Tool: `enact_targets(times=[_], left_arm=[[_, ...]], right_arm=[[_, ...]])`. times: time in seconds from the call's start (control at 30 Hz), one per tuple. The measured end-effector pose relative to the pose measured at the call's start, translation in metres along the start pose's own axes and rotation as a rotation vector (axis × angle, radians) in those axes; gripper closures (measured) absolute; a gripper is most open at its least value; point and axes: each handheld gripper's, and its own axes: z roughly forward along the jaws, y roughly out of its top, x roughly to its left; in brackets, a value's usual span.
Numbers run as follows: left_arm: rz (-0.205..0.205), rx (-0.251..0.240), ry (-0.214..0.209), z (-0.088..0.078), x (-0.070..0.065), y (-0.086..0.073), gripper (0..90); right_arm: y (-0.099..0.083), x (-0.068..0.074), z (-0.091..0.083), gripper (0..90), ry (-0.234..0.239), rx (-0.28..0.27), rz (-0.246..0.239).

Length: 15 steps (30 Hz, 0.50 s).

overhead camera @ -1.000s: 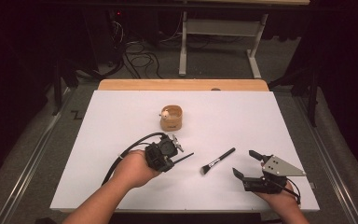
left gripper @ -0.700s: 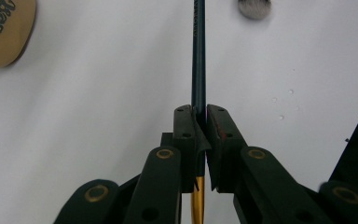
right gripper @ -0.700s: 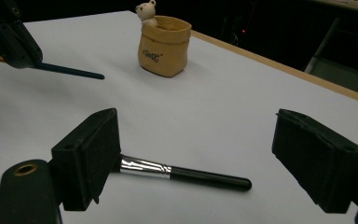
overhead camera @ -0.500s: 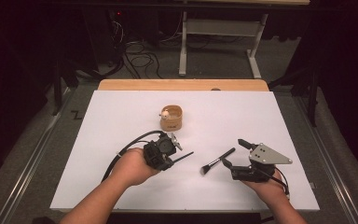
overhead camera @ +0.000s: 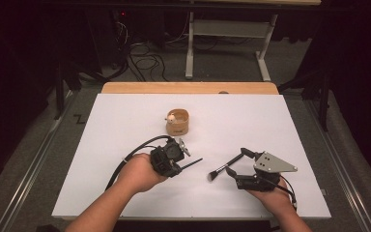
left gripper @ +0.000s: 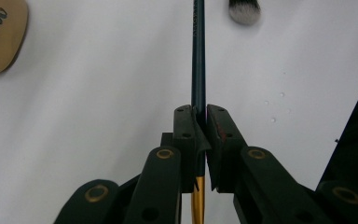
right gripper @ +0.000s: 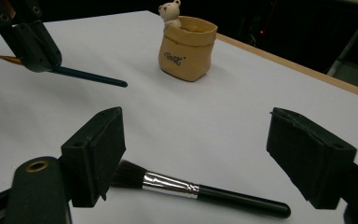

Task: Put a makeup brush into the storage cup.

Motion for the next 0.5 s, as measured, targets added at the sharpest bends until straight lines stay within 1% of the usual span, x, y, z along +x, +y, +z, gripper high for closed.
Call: enact_targets(times=[0.07,0.1,0.17,0.27,0.37,0.47,0.5], left_arm=[[0.000,0.002,0.001,0.000,0.000,0.001,83.0],[0.000,0.002,-0.001,0.000,0.000,0.001,83.0],[0.000,0.001,-0.002,0.000,-0.001,0.002,83.0],[0.003,0.002,-0.003,0.000,-0.002,0.003,83.0],[0.009,0.002,-0.003,0.000,-0.004,0.005,83.0],[0.018,0.007,-0.001,0.000,-0.006,0.008,83.0],[0.018,0.008,-0.002,0.001,-0.007,0.009,83.0]], right_arm=[[-0.001,0.002,0.001,21.7,0.003,0.011,-0.015],[-0.001,0.003,0.002,22.1,0.006,0.008,-0.017],[0.000,0.005,0.003,23.0,0.011,0.010,-0.034],[0.000,0.008,0.003,24.1,0.012,0.007,-0.042],[0.001,0.010,0.003,25.0,0.021,0.010,-0.039],[0.000,0.012,0.005,24.8,0.029,0.013,-0.058],[0.000,0.013,0.005,24.7,0.032,0.023,-0.064]])
